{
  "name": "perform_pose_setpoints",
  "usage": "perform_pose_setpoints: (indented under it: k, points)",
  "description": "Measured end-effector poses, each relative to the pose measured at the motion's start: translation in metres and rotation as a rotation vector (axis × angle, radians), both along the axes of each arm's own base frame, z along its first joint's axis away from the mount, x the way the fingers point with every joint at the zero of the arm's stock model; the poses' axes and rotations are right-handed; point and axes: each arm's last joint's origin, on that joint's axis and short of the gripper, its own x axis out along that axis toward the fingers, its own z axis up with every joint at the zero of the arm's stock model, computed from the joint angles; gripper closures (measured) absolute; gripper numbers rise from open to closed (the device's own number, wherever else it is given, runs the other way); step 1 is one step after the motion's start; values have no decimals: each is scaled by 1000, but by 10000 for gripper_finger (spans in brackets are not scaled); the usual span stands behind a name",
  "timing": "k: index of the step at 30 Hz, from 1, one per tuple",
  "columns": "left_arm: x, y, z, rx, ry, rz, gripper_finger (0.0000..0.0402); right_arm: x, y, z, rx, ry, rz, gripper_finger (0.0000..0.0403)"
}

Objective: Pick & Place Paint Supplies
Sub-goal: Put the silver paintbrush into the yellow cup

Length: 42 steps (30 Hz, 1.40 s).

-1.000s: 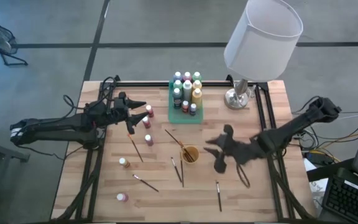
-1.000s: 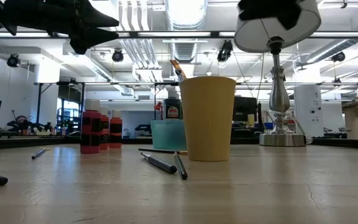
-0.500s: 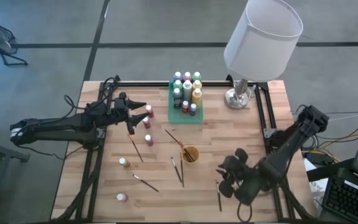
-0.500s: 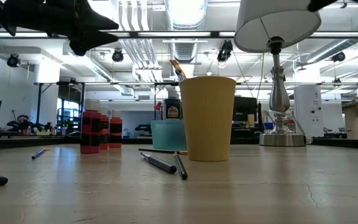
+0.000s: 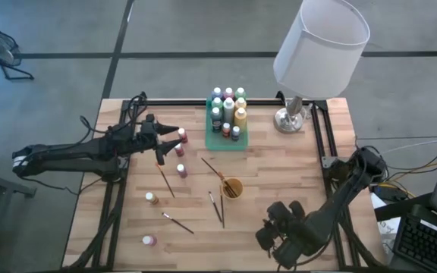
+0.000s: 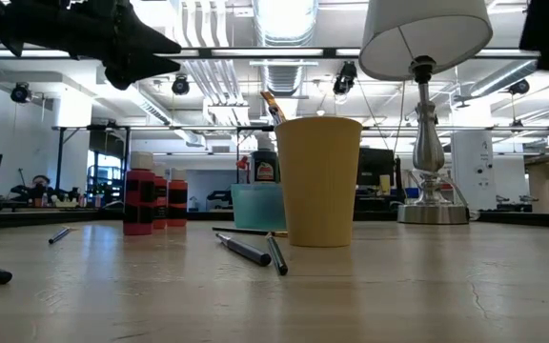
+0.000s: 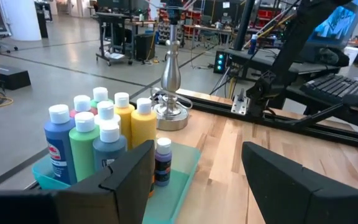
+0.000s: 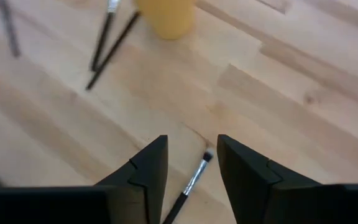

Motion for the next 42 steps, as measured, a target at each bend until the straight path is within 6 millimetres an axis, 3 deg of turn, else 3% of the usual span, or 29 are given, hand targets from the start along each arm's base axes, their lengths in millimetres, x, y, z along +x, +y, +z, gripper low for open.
perform_pose_setpoints:
  k: [7,18,42]
  points:
    - [0,0,0,0,0,0,154,4,3,-20,54,0,-184,235]
    - [0,0,0,0,0,0,154,15,9,-53,44,57,-246,203]
    - [0,0,0,0,0,1,154,22,17,-97,-7,138,-268,252]
